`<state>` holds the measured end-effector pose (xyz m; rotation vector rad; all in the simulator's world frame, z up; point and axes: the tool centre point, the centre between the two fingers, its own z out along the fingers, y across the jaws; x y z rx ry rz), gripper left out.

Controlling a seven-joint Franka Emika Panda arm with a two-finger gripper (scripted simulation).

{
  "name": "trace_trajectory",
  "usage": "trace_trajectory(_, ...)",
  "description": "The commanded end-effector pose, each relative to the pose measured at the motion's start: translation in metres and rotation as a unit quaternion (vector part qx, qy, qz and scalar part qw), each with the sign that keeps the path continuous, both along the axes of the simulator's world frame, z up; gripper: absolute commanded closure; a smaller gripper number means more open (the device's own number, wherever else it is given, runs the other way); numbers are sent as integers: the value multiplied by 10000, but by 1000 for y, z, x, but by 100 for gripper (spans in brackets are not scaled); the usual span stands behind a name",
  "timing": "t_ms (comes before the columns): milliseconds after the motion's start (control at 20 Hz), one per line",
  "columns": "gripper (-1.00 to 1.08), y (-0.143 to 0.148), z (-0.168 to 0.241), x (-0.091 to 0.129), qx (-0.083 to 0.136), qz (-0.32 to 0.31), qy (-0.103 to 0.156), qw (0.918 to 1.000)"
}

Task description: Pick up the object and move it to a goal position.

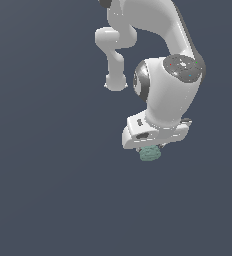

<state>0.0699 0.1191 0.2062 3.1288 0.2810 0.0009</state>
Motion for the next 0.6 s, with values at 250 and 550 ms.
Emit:
trace_trajectory(250,108,12,13,14,1,-1,3,10000)
trace_trajectory(550,108,14,15,17,1,-1,3,10000)
